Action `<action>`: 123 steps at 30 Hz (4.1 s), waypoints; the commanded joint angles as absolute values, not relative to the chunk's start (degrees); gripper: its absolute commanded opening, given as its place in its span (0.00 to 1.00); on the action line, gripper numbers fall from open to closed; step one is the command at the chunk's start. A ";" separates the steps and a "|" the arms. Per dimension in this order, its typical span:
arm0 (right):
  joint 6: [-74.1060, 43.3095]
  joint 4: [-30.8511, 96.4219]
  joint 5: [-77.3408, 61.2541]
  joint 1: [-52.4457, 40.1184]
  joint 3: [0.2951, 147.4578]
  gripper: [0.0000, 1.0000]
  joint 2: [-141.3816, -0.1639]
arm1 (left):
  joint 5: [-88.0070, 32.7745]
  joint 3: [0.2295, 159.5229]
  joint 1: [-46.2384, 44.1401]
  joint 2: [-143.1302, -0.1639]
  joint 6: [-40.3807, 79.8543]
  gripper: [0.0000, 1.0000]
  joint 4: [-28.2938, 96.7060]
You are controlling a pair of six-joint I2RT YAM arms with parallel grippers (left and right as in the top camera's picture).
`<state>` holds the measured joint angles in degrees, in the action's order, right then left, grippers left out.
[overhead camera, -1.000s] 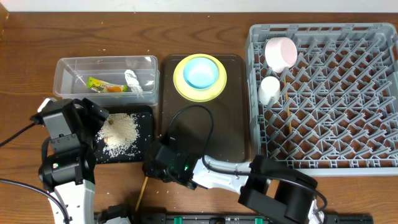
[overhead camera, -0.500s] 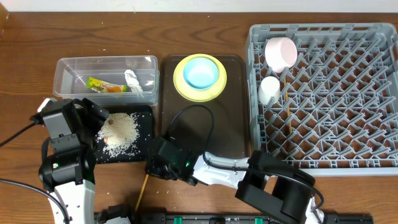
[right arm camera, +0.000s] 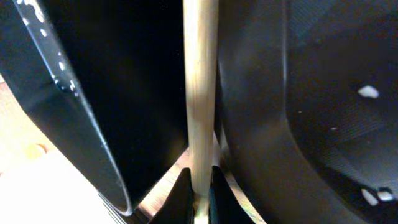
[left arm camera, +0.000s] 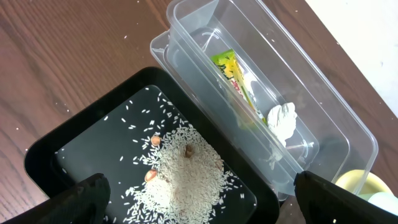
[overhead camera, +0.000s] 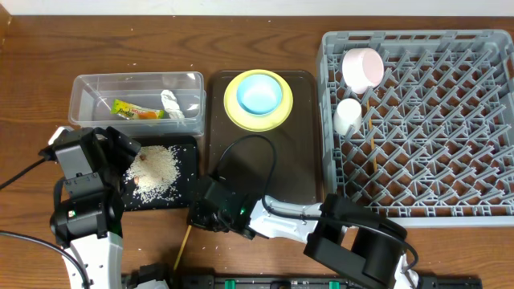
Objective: Sort waste into correct bins and load items into the dishwasher rack
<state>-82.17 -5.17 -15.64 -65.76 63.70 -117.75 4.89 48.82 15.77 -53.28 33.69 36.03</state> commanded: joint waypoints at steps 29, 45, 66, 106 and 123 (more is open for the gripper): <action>-25.63 27.14 -5.08 -50.43 63.70 0.01 -87.66 | 5.63 49.82 16.12 -53.49 34.20 0.98 36.60; -0.36 41.71 -3.20 -12.03 63.70 0.01 -69.84 | 5.63 49.82 16.12 -53.49 34.20 0.98 37.28; 6.09 42.85 1.83 -1.87 63.70 0.01 -79.81 | 5.63 49.82 16.12 -53.49 34.20 0.98 37.28; 9.28 41.69 4.78 -2.59 70.63 0.01 -84.36 | 5.63 49.82 16.12 -53.49 34.20 0.98 37.28; 11.86 30.50 1.28 -2.55 70.32 0.27 -96.73 | 5.63 49.82 16.12 -53.49 34.20 0.98 37.26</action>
<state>11.09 30.98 2.02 -2.70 70.74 -95.13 4.91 48.82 15.77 -53.39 33.69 37.12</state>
